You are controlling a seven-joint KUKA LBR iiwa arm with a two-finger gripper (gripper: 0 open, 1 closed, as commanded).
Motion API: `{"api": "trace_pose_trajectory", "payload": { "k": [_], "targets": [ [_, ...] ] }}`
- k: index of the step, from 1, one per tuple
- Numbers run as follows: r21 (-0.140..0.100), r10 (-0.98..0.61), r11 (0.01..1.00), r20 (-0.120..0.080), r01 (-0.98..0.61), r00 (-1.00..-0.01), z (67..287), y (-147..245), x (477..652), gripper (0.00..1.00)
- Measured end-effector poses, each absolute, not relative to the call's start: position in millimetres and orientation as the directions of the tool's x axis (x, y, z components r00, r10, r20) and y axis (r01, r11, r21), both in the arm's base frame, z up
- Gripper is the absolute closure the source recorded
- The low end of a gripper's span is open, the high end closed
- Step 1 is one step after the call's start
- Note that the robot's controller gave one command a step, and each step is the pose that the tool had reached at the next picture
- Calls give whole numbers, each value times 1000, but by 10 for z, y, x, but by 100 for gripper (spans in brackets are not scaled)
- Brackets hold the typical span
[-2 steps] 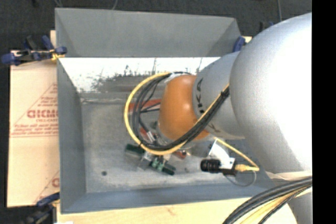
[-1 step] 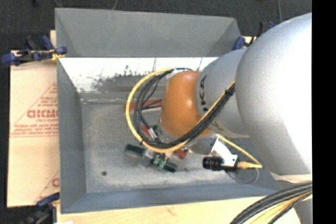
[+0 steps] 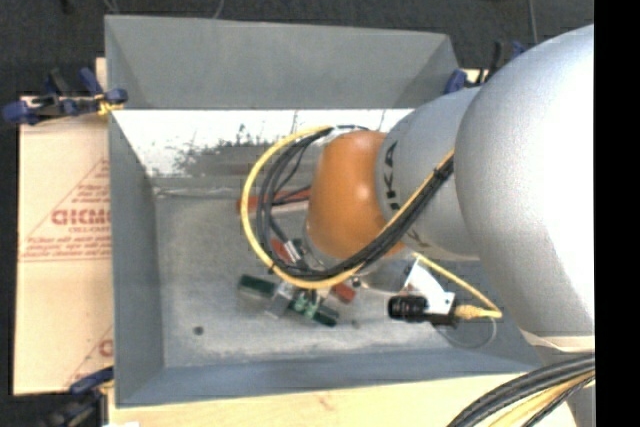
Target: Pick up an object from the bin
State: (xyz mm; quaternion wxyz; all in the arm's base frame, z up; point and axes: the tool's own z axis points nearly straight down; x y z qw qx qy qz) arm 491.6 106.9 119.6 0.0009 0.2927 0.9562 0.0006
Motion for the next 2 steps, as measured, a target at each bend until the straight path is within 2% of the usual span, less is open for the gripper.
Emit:
{"api": "trace_pose_trajectory", "payload": {
  "k": [2],
  "targets": [
    [0, 557, 830, 1, 557, -830, 1309, 1065, 4911, 100]
  ]
}}
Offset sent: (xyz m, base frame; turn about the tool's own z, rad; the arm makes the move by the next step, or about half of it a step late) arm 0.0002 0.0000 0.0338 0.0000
